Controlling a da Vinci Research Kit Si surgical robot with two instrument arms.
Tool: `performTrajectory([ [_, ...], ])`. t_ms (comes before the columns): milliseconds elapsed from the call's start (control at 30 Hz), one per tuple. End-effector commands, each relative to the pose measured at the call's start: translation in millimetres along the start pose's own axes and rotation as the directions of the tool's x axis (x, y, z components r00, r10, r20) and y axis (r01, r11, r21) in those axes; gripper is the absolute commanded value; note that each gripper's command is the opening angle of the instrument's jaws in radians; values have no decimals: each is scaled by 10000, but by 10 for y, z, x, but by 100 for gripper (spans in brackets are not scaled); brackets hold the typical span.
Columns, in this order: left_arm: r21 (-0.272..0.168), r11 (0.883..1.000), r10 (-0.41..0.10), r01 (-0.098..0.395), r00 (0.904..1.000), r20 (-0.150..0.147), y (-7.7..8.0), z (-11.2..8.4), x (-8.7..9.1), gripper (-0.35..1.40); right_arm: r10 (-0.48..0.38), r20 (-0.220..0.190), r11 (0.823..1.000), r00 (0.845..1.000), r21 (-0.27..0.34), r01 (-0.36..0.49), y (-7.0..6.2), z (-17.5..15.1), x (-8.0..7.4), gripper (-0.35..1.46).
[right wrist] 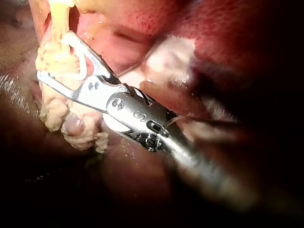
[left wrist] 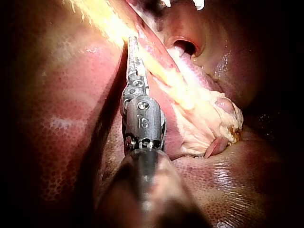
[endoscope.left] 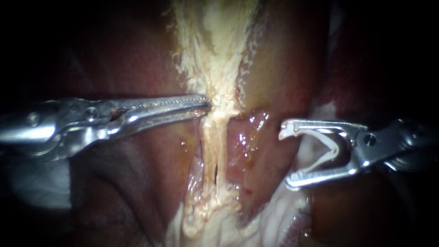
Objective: Grabbing gallbladder
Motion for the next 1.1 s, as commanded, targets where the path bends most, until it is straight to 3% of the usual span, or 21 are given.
performTrajectory([
  [33,5,10000,0,0,10000,0,0,0,0,-35,0,-1,10000,10000,-1,0,0,0,0,57],
  [333,9,10000,-18,18,10000,-7,0,-1,-3,-35,0,-1,10000,10000,-1,0,0,0,0,57],
  [467,50,10000,-40,40,10000,-15,0,-6,-7,17,1,0,10000,10000,-2,-1,0,0,0,57],
  [667,237,9997,81,-81,10000,-9,-1,-18,-7,44,1,0,10000,10000,-3,-1,0,0,0,57],
  [867,288,9995,156,-155,9999,-8,2,-32,-4,49,2,1,10000,10000,-8,-2,1,0,-1,57],
  [1100,283,9995,111,-110,9999,-27,-3,-42,-12,49,2,2,10000,10000,-9,-2,1,0,-1,57],
])
